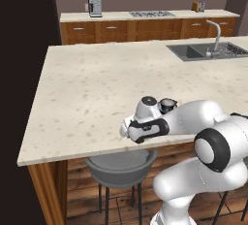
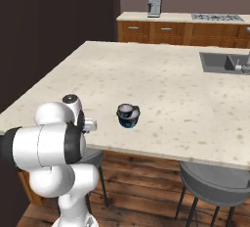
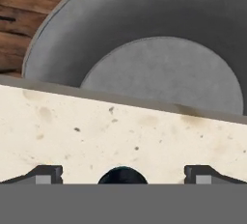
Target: Stack the yogurt containers by placing the smaller containers on top of the larger containers.
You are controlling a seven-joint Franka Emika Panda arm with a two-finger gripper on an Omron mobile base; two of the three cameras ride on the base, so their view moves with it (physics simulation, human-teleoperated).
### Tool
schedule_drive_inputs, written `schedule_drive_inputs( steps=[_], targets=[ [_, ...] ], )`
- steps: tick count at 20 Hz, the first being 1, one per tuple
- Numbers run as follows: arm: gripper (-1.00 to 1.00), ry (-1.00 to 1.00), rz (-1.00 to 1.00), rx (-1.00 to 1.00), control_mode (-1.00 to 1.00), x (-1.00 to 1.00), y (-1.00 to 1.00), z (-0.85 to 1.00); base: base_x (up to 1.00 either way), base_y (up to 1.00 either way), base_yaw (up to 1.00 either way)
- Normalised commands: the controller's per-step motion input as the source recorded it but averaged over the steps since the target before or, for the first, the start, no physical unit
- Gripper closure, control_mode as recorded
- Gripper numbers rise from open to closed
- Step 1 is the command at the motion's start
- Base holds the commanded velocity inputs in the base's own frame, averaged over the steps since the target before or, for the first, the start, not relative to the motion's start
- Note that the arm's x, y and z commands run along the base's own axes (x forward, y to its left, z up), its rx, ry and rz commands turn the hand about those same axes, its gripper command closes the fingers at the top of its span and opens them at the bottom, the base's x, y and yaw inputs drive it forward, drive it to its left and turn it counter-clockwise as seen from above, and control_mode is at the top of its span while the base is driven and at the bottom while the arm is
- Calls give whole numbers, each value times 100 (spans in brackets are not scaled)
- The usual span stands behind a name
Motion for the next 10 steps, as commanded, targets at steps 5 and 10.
schedule_drive_inputs(
  steps=[5,10],
  targets=[
    [-100,0,-4,0,-100,22,1,-15,0,0,0],
    [-100,0,-3,0,-100,23,11,-12,0,0,0]
  ],
)
